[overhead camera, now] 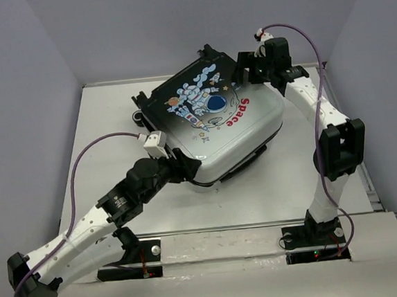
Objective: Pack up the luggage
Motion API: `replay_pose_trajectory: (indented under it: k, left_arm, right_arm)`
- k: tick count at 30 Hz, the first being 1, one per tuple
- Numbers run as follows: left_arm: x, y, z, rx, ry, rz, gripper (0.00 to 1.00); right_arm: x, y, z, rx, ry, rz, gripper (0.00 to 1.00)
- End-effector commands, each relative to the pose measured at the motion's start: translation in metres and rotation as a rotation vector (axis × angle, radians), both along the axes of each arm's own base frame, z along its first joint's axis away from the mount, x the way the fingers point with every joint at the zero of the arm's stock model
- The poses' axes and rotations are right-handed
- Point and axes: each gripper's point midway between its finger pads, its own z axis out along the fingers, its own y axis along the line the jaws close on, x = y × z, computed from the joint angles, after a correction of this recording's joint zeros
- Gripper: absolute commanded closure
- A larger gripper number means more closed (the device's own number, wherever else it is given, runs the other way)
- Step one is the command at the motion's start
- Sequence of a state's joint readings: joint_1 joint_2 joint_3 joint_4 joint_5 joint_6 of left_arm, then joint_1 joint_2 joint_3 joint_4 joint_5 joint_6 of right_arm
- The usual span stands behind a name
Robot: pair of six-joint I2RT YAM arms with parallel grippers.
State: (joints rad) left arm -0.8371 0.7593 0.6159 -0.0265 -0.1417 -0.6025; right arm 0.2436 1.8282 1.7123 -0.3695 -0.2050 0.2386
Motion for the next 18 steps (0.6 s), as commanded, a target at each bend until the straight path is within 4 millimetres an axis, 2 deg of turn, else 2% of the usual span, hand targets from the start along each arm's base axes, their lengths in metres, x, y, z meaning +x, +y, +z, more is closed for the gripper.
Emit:
replay_pose_trajectory:
  k: [1,2,3,4,6,7,9,10,11,12,13,15,16,17,18]
  left_arm:
    - [-0.044,-0.067,0.039,-0.137,0.005,-0.226,0.22]
    - [-0.04,-0.065,0.047,-0.136,-0.013,-0.202,0.21]
    - [-0.035,-0.061,0.061,-0.121,-0.043,-0.179,0.2]
    - [-0.026,-0.055,0.071,-0.11,-0.069,-0.129,0.19]
    - [-0.022,-0.048,0.096,-0.098,-0.11,-0.111,0.17]
    - [-0.016,-0.038,0.129,-0.114,-0.149,-0.079,0.15]
    - [-0.003,-0.019,0.162,-0.087,-0.215,-0.012,0.11]
    - [0.009,0.004,0.193,-0.097,-0.254,0.059,0.08]
    - [0.012,0.013,0.209,-0.096,-0.289,0.057,0.08]
    - [0.026,0.039,0.23,-0.098,-0.323,0.138,0.07]
    - [0.031,0.05,0.236,-0.082,-0.337,0.16,0.06]
    - [0.048,0.078,0.239,-0.046,-0.338,0.257,0.04]
    - [0.05,0.077,0.234,-0.036,-0.329,0.25,0.03]
    - [0.06,0.089,0.226,-0.024,-0.314,0.279,0.02]
    - [0.07,0.091,0.206,-0.011,-0.287,0.283,0.02]
  right_arm:
    - [-0.06,0.12,0.018,0.227,0.147,0.445,0.04]
    - [-0.052,0.118,0.031,0.215,0.116,0.419,0.01]
    - [-0.045,0.114,0.028,0.191,0.121,0.374,0.01]
    - [-0.042,0.113,0.035,0.188,0.103,0.367,0.0]
    - [-0.038,0.111,0.051,0.18,0.063,0.353,0.0]
    - [-0.037,0.109,0.073,0.181,0.02,0.347,0.0]
    - [-0.032,0.105,0.092,0.164,-0.027,0.327,0.0]
    - [-0.028,0.095,0.117,0.156,-0.079,0.289,0.0]
    - [-0.028,0.092,0.129,0.151,-0.105,0.283,0.0]
    - [-0.028,0.085,0.136,0.137,-0.121,0.269,0.0]
    - [-0.032,0.078,0.158,0.13,-0.172,0.249,0.0]
    - [-0.04,0.071,0.169,0.1,-0.21,0.245,0.0]
    - [-0.046,0.068,0.172,0.095,-0.217,0.247,0.0]
    - [-0.058,0.063,0.172,0.087,-0.215,0.25,0.04]
    - [-0.067,0.061,0.172,0.086,-0.213,0.257,0.1]
